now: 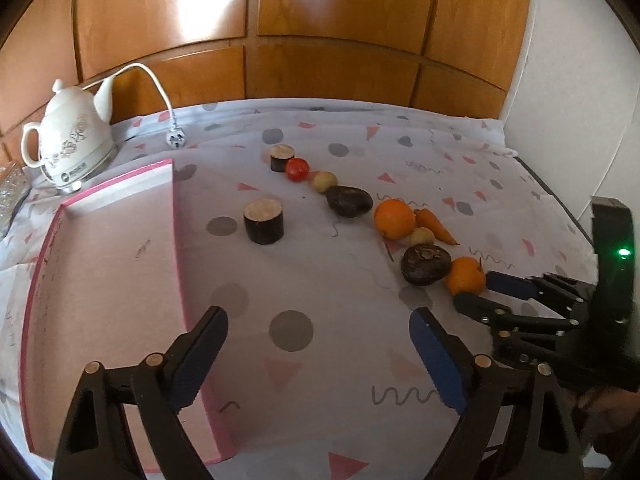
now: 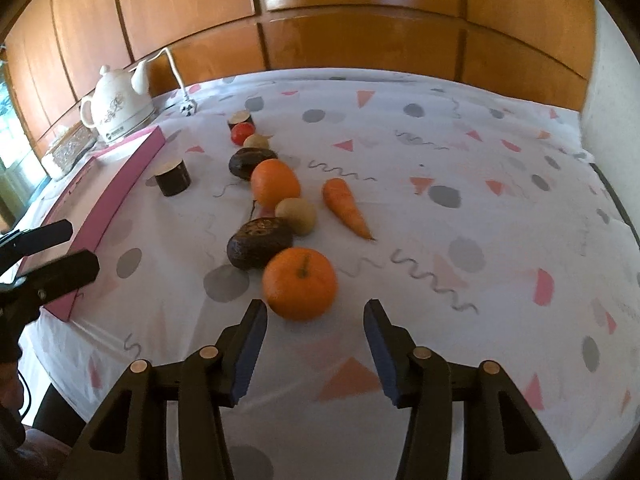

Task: Organize fruits
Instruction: 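Close the right tool on the mandarin while the left tool reaches toward the dark beet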

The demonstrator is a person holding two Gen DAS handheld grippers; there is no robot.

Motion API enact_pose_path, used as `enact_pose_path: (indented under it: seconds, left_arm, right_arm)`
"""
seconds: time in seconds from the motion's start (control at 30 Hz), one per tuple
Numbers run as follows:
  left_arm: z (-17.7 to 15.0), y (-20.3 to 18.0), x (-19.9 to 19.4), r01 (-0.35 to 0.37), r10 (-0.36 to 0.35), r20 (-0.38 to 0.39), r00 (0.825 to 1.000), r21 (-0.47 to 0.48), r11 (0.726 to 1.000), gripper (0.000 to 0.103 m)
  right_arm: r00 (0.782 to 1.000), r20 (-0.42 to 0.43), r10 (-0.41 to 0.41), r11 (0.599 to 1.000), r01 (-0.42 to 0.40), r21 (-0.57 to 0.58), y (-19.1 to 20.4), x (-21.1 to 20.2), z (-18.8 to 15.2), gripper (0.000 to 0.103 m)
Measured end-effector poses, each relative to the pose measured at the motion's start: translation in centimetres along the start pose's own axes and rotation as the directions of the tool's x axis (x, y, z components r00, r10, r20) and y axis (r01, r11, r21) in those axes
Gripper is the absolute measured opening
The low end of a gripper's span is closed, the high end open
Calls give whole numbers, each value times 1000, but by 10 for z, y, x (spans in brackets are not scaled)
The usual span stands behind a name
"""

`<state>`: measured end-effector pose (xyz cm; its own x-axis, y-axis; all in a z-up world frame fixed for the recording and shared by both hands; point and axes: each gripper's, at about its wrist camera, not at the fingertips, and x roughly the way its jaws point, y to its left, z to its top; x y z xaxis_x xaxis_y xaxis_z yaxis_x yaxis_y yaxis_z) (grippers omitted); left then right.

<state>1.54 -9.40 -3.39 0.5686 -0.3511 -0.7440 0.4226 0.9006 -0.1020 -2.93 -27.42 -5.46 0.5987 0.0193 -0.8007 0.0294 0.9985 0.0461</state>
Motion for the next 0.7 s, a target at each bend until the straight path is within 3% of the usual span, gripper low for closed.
enact_pose_path:
  seconds: [0.1, 0.17, 0.37, 0.47, 0.7]
  left_arm:
    - [3, -4, 5, 15, -15, -10, 1000, 13, 1000, 88]
    - [6, -7, 10, 32, -32, -19, 999, 20, 999, 81]
    - [18, -30, 30, 86, -83, -55, 995, 56, 995, 70]
    - [23, -44, 42, 128, -122, -86, 989, 67, 989, 62]
    - [30, -70, 68, 155, -142, -127, 982, 105, 982, 61]
  right_arm:
    - [1000, -7, 13, 1000, -13, -9, 2, 7, 2, 49]
    - [1000, 6, 24, 1000, -24, 2, 0, 7, 3, 38]
    - [999, 20, -25, 999, 25, 44, -11, 4, 2, 38]
    - [994, 22, -111, 993, 110, 30, -17, 4, 3, 38]
    - [994, 26, -108, 994, 107, 33, -26, 4, 3, 39]
